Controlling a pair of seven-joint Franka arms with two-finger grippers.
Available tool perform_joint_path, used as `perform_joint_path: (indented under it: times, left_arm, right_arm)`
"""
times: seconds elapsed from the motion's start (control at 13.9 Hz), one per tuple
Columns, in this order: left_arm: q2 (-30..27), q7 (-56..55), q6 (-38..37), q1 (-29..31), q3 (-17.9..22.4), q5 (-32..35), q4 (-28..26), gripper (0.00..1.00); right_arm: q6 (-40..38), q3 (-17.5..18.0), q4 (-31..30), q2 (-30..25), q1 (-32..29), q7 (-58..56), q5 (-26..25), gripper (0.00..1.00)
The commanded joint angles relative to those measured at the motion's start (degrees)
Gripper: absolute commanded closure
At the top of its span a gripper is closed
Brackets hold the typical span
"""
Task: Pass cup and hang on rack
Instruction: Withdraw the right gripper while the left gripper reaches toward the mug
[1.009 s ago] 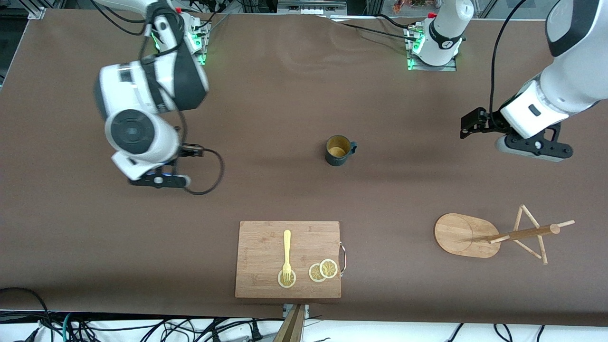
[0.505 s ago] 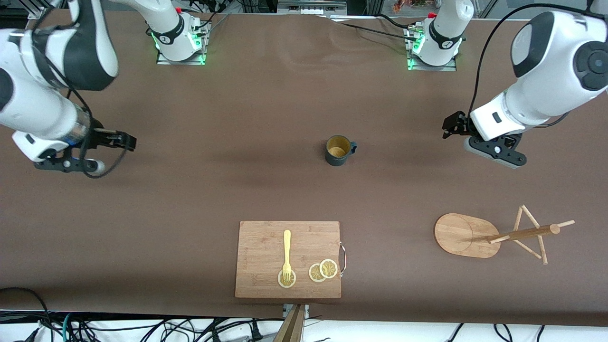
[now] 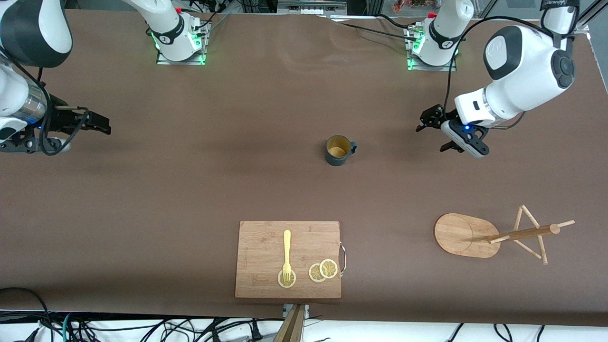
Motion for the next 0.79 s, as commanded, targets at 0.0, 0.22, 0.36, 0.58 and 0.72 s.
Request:
perform_joint_path:
  times: [0.0, 0.22, 0.36, 0.58, 0.72]
  left_arm:
    - [0.6, 11.5, 0.9, 0.6, -0.4, -7.2, -1.5, 0.0]
    - [6.8, 29.0, 0.9, 1.5, -0.4, -23.6, -1.2, 0.0]
    - [9.1, 39.8, 0.9, 1.5, -0.4, -27.6, -1.2, 0.0]
    - [11.8, 56.4, 0.3, 1.7, -0.7, -28.3, -1.3, 0.0]
    - [17.1, 68.8, -1.8, 3.0, -0.7, -31.4, -0.6, 0.0]
  right_arm:
    - [0.0, 12.1, -1.4, -3.6, -13.0, -1.3, 0.7, 0.0]
    - [-2.5, 12.1, 0.6, -6.8, -13.4, -0.8, -0.5, 0.0]
    - [-2.9, 12.0, 1.8, -6.2, -14.2, -0.8, -0.7, 0.0]
    - [-3.1, 10.2, 2.1, -6.0, -13.7, -0.5, -0.4, 0.0]
    - [-3.3, 10.0, 4.5, -4.3, -13.7, -0.5, -0.1, 0.0]
